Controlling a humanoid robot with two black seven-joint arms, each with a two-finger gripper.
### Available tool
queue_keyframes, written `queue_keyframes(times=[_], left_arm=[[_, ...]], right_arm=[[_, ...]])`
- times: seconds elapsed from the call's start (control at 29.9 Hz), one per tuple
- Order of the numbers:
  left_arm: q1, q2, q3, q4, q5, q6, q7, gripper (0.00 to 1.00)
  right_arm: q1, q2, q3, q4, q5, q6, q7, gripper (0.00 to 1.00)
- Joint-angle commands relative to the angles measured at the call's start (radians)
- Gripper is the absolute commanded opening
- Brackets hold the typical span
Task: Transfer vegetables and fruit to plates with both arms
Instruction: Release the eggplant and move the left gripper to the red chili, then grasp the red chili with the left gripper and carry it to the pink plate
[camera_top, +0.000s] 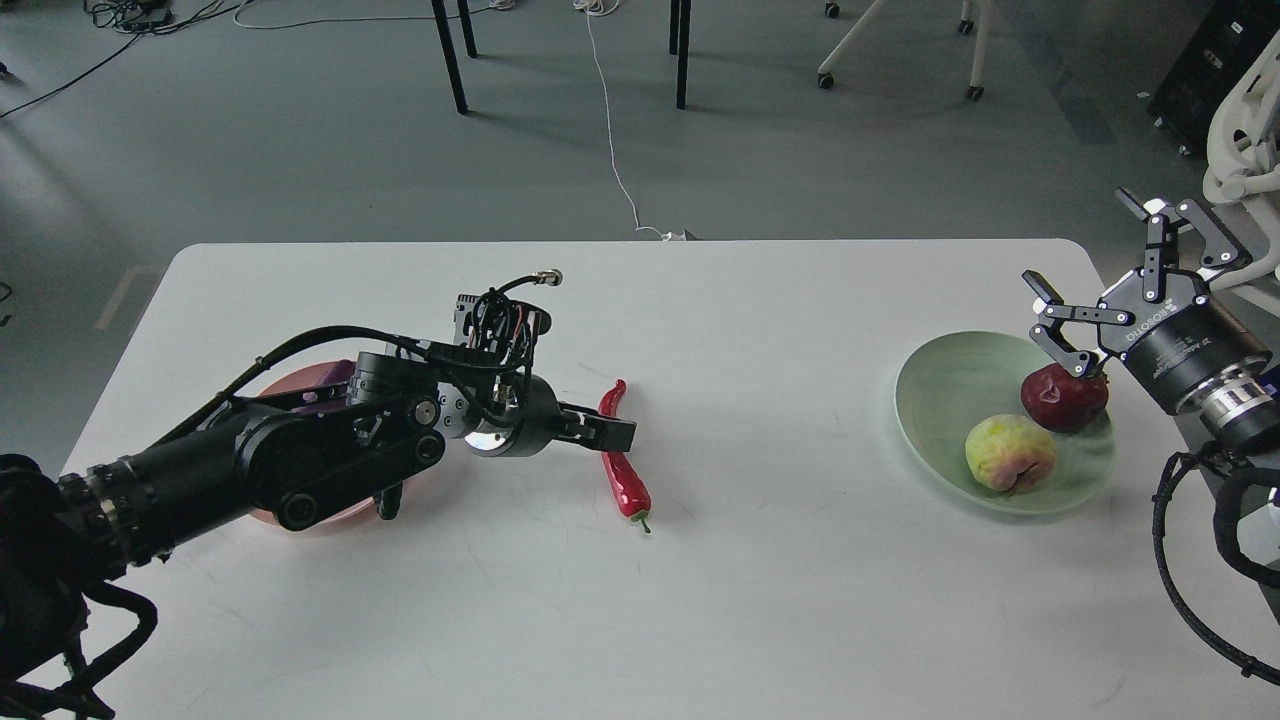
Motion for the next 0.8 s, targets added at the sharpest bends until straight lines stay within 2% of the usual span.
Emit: queue_keyframes(times=[0.0,0.2,0.33,0.43,0.54,0.6,0.7,0.77], left_arm=[[0.001,-0.014,0.001,0.016,0.0,0.0,0.001,0.96],[0.002,-0.034,0.002,0.029,0.001,0.0,0.006,0.95],[0.013,-0.037,0.001,0.032,0.0,0.0,0.014,0.89],[0.014,-0.05,0.002,0.038,0.004,0.0,0.015,0.76],[0.022,-0.054,0.002,0.047,0.006,0.0,0.024,0.55],[0.024,-0.057,0.002,0.047,0.006,0.0,0.04,0.44],[0.024,-0.064,0.002,0.047,0.007,0.0,0.05,0.37],[0.024,-0.065,0.004,0.048,0.007,0.0,0.055,0.27]], right_arm=[[0.0,0.0,0.0,0.0,0.0,0.0,0.0,0.99],[0.0,0.0,0.001,0.0,0.0,0.0,0.0,0.99],[0.0,0.0,0.001,0.0,0.0,0.0,0.0,0.99],[0.0,-0.001,0.001,0.0,0.0,0.0,0.0,0.99],[0.0,0.0,0.0,0.0,0.0,0.0,0.0,0.99],[0.0,-0.001,0.001,0.0,0.0,0.0,0.0,0.99],[0.0,0.0,0.001,0.0,0.0,0.0,0.0,0.99],[0.0,0.0,0.001,0.0,0.0,-0.002,0.0,0.99]])
